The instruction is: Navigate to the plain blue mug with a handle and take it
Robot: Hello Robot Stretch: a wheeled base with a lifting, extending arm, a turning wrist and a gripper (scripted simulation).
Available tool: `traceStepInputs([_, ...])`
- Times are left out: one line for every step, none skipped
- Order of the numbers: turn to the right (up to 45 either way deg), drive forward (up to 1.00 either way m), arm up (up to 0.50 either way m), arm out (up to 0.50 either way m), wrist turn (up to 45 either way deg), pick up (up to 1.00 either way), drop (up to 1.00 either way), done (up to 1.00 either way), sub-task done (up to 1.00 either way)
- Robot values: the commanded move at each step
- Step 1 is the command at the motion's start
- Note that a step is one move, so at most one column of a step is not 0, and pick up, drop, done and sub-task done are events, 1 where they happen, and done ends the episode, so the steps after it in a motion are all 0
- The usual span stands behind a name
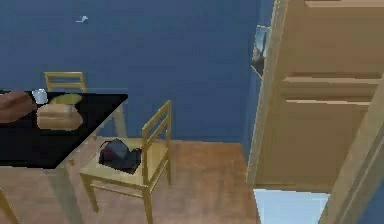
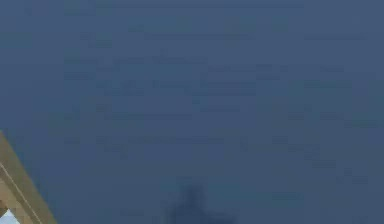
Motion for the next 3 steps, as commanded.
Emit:
traceStepInputs([0.0, 0.65, 0.00, 0.00, 0.0, 0.00, 0.00, 0.00, 0.00])
traceStepInputs([-45.0, 0.00, 0.00, 0.00, 0.0, 0.00, 0.00, 0.00, 0.00])
traceStepInputs([-45.0, 0.00, 0.00, 0.00, 0.0, 0.00, 0.00, 0.00, 0.00])
